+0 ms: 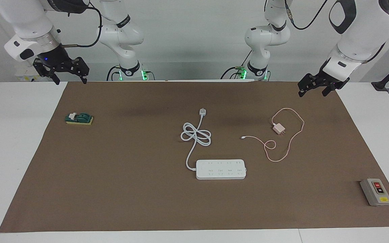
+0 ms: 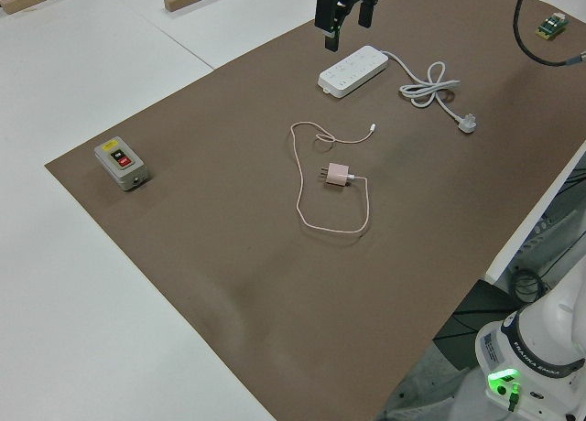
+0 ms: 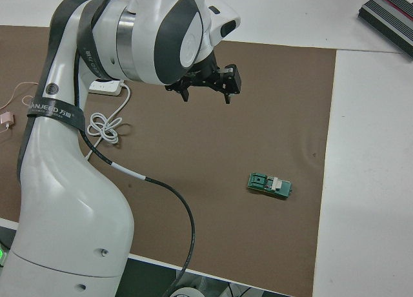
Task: Unplug charger and place it aside
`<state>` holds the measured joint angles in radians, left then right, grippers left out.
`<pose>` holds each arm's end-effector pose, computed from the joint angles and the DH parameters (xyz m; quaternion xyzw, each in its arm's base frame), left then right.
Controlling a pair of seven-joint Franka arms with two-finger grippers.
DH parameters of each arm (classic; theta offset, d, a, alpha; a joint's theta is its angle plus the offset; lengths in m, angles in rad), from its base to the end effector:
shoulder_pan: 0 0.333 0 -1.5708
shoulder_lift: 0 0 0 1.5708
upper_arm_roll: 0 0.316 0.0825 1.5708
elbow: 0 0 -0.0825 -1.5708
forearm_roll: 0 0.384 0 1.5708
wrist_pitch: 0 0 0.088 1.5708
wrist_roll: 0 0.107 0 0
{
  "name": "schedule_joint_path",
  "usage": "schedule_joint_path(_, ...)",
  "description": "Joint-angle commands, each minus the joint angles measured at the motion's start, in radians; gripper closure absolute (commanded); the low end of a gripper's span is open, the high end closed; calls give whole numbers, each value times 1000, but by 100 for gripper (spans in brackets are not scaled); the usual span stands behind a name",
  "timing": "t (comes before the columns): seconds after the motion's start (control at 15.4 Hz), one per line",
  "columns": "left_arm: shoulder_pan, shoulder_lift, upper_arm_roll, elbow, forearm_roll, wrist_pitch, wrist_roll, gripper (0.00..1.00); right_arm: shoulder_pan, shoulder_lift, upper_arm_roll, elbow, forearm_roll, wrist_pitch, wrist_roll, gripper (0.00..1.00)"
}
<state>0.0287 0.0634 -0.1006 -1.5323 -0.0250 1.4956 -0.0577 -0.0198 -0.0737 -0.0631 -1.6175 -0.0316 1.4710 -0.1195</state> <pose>0.5635 -0.0416 0.6010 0.9986 -0.0075 -0.0508 0.0124 0.5185 -0.0480 0.6339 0.9991 0.0175 -0.0376 0.0097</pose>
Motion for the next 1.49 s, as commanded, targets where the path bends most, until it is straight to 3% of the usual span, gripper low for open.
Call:
schedule_joint_path(0.0,-16,-7,10,-25,-9,32,-45,0,-19,-28,19,-35,-19,19,20,0)
schedule_joint_path(0.78,-15,7,9,-3,-6,69,-45,0,-19,-31,17,-38,-16,20,17,0)
schedule_joint_path(1.04,-15,4,9,-2,-4,49,-34,0,-17,-31,17,-38,-14,19,17,0)
schedule_joint_path(1.17,-16,9,9,1,-1,-20,-33,0,-17,-31,17,-38,-14,19,17,0)
schedule_joint_path(1.43,-15,36,16,52,19,17,-40,0,-15,-31,17,-38,-14,20,17,0)
